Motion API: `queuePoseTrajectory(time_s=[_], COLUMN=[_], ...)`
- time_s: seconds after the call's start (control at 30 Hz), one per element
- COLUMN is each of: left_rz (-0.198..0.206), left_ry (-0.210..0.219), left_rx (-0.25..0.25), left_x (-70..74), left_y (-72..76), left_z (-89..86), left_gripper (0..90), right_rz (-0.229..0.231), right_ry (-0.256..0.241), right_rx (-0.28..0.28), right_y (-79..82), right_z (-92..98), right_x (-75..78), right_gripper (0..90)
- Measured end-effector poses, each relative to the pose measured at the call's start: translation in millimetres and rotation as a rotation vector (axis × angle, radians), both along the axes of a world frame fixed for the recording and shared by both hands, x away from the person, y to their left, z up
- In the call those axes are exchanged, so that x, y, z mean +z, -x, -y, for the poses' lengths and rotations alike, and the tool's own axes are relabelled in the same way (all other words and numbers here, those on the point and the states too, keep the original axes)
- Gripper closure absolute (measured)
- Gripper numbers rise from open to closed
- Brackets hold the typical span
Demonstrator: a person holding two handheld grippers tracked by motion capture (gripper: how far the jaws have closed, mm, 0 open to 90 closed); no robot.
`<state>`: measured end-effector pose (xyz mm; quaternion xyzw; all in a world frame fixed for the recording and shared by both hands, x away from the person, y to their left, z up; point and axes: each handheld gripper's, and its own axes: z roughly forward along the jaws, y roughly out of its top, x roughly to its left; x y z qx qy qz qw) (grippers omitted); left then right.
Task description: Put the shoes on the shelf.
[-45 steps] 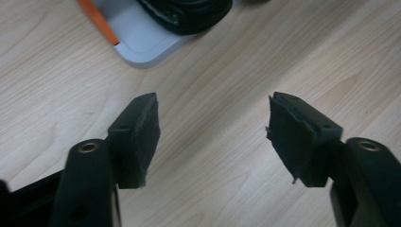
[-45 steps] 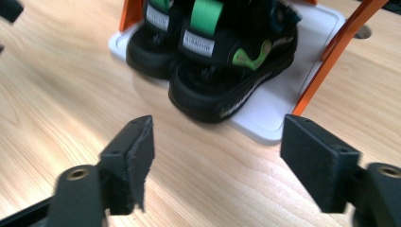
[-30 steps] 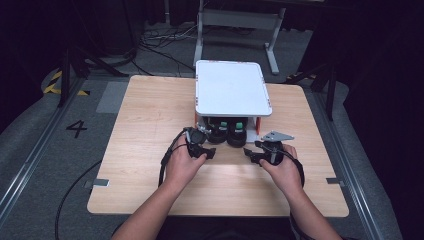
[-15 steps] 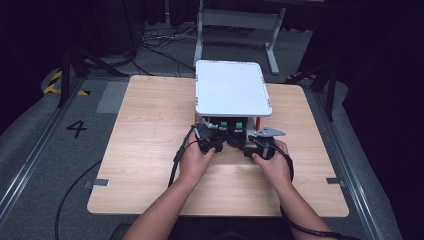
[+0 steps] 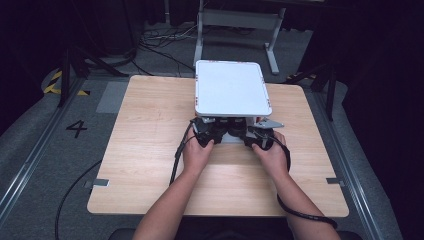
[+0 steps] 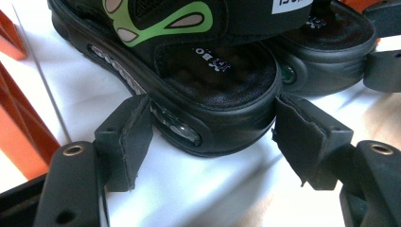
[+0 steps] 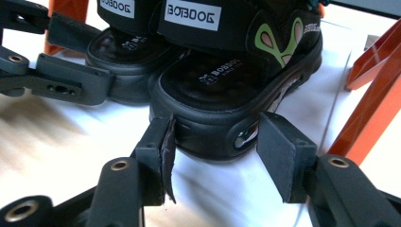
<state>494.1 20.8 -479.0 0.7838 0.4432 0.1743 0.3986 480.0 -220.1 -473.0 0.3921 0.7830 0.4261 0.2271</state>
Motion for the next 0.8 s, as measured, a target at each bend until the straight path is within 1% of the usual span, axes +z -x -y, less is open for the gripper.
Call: queuePoseTrajectory(time_s=[0.03,0.1,0.13,0.17,0.2,0.23,0.27,0.33,0.37,0.4,0.43,0.47,0.5,0.53,0.57,0.6,0.63,0.67,0.7,0.73,0.77,0.8], left_rz=[-0.003,-0.007,-0.008,-0.003,0.001,0.001,0.003,-0.003,-0.003,-0.003,-0.001,-0.015,-0.026,-0.045,-0.054,-0.071,-0.103,-0.103,-0.127,-0.144,-0.144,-0.144], left_ry=[-0.007,0.012,0.027,0.038,0.038,0.038,0.042,0.035,0.035,0.022,0.025,0.026,0.02,0.005,0.006,-0.005,-0.016,-0.016,-0.005,-0.025,-0.025,-0.035], left_rx=[-0.004,-0.001,0.002,0.015,0.026,0.026,0.027,0.033,0.033,0.033,0.031,0.045,0.044,0.049,0.058,0.05,0.049,0.049,0.04,0.025,0.025,0.022], left_x=[0.3,0.0,-0.5,-0.8,-0.7,-0.7,-0.9,-0.7,-0.7,-0.2,-0.2,0.1,0.2,1.2,1.9,4.3,8.6,8.6,11.4,18.8,18.8,23.3], left_y=[-2.2,-6.5,-8.4,-9.4,-9.3,-9.3,-9.4,-8.5,-8.5,-7.8,-6.7,-3.6,-2.2,1.4,4.4,8.9,16.1,16.1,21.0,32.0,32.0,37.8], left_z=[1.0,1.6,0.4,0.1,0.7,0.7,0.8,0.8,0.8,0.6,0.6,0.7,-0.2,-2.2,-2.9,-5.1,-8.6,-8.6,-10.9,-15.8,-15.8,-17.8], left_gripper=[29.7,29.2,29.7,30.7,31.6,32.7,32.7,35.2,35.3,35.3,35.7,36.3,36.3,32.3,32.3,30.4,29.9,28.9,28.9,28.6,28.6,28.6], right_rz=[0.006,0.01,0.022,0.026,0.034,0.034,0.032,0.017,0.013,0.013,0.019,0.043,0.043,0.044,0.044,0.024,0.02,0.019,0.019,0.024,0.024,0.032], right_ry=[0.003,0.009,0.011,0.009,0.011,0.011,0.006,0.001,0.004,0.004,0.007,0.007,0.007,0.006,0.006,-0.013,-0.016,-0.01,-0.01,-0.014,-0.014,-0.021], right_rx=[-0.002,-0.006,-0.015,-0.023,-0.032,-0.032,-0.037,-0.047,-0.049,-0.049,-0.049,-0.044,-0.044,-0.03,-0.03,-0.023,-0.021,-0.016,-0.016,0.006,0.006,0.012], right_y=[-1.7,-6.2,-8.8,-10.8,-13.7,-13.7,-15.8,-19.3,-19.0,-19.0,-18.5,-15.5,-15.5,-8.6,-8.6,2.0,6.1,11.8,11.8,23.6,23.6,27.0], right_z=[0.1,0.2,1.1,1.4,2.0,2.0,1.9,0.9,0.5,0.5,0.4,1.1,1.1,2.2,2.2,4.0,4.9,5.8,5.8,7.4,7.4,8.3], right_x=[-0.3,-0.5,-0.9,-1.5,-2.3,-2.3,-3.0,-2.8,-2.4,-2.4,-2.2,-3.2,-3.2,-1.7,-1.7,1.6,3.0,5.3,5.3,13.7,13.7,17.5], right_gripper=[47.9,47.8,47.8,47.8,47.3,47.3,46.4,45.6,45.6,45.6,45.6,44.6,44.6,42.8,42.8,40.8,40.8,40.3,40.3,39.5,39.5,39.0])
